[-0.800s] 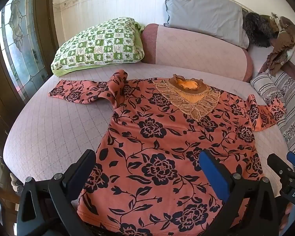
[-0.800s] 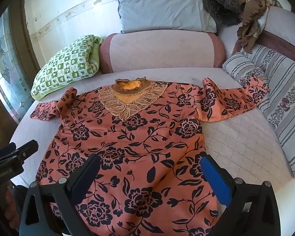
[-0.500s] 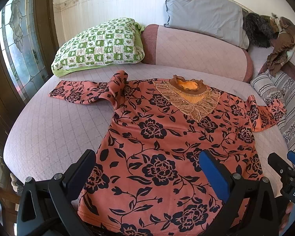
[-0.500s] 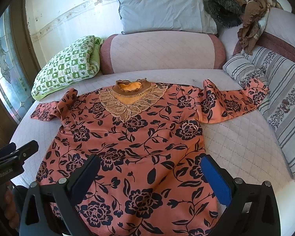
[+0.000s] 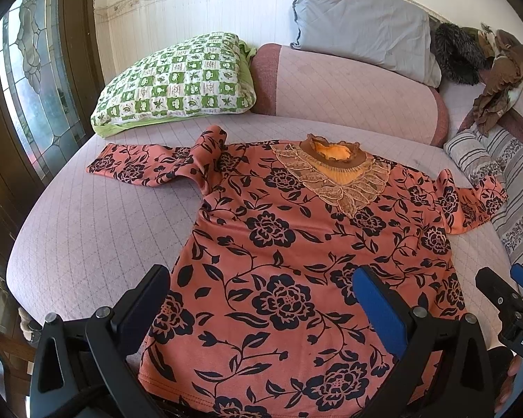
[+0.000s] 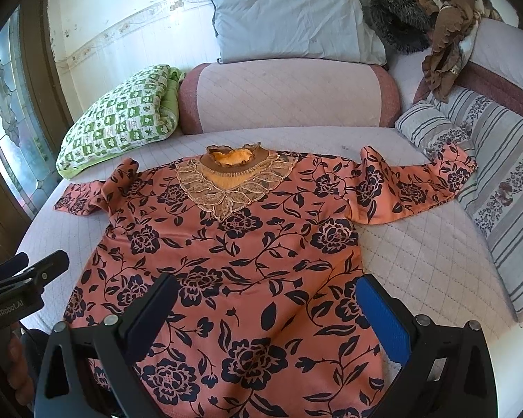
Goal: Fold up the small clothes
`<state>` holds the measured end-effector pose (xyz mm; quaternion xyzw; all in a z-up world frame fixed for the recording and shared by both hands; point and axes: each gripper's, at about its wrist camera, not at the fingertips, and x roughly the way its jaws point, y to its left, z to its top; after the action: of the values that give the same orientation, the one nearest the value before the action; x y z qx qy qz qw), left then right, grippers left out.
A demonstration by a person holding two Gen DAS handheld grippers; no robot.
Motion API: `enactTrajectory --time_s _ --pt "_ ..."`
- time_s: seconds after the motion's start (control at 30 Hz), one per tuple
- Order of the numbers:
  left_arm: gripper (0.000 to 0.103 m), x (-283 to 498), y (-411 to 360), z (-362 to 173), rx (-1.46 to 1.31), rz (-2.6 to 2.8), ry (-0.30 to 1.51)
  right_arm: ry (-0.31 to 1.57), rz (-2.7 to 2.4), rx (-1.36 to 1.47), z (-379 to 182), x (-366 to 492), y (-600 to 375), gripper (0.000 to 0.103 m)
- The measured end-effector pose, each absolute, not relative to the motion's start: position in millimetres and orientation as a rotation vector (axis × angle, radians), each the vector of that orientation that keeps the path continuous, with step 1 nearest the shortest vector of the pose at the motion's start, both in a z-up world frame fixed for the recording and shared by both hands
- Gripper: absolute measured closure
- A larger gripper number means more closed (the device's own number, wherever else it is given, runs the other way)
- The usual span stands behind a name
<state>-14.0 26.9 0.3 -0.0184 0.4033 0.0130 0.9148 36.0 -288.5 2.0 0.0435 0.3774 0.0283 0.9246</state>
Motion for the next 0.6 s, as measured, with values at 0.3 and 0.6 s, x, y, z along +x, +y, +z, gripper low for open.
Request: enactTrajectory --time_s 0.3,0.6 --pt "0.0 -13.7 26.4 1.4 -0.037 0.028 0.829 0.738 0.049 0.061 4.1 36.4 -287.0 0.0" --pt "0.0 -11.9 27.0 3.1 -0.038 0.028 0.831 0.747 0.054 0.075 3.6 37.6 -287.6 0.0"
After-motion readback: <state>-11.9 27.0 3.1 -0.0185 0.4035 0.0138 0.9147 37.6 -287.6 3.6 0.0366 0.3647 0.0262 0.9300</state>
